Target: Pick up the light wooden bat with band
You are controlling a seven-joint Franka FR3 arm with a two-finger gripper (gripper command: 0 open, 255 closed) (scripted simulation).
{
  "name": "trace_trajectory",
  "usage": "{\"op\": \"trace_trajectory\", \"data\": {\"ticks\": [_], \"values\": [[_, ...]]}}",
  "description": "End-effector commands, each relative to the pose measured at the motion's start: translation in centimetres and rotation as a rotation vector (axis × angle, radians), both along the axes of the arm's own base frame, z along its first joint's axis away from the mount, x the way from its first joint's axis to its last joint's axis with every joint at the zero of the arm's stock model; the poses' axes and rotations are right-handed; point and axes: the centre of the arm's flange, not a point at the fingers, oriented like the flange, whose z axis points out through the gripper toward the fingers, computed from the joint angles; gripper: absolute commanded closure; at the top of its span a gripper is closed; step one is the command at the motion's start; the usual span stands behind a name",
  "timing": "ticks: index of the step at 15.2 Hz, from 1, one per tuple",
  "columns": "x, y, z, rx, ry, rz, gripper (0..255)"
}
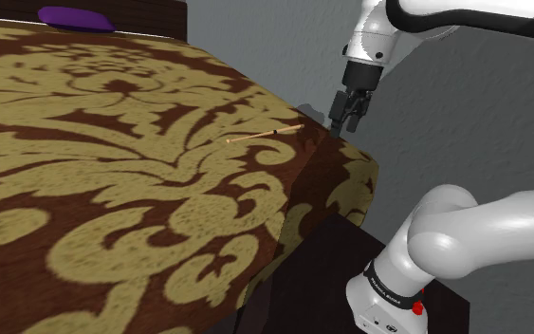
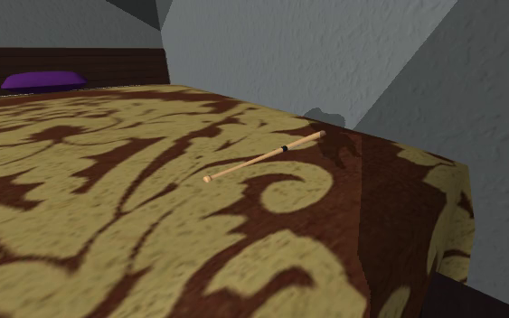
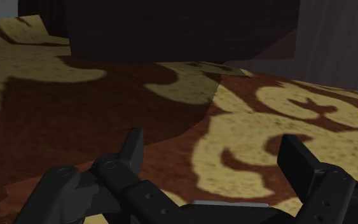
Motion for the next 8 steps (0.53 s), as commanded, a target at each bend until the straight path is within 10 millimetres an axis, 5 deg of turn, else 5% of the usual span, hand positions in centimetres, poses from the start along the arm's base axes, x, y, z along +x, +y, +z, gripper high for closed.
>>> {"op": "trace_trajectory", "data": {"ticks": [1, 8], "values": [[0.0, 0.0, 0.0, 0.000, 0.000, 0.000, 0], [2.5, -7.5, -3.6, 0.000, -0.027, 0.277, 0]]}}
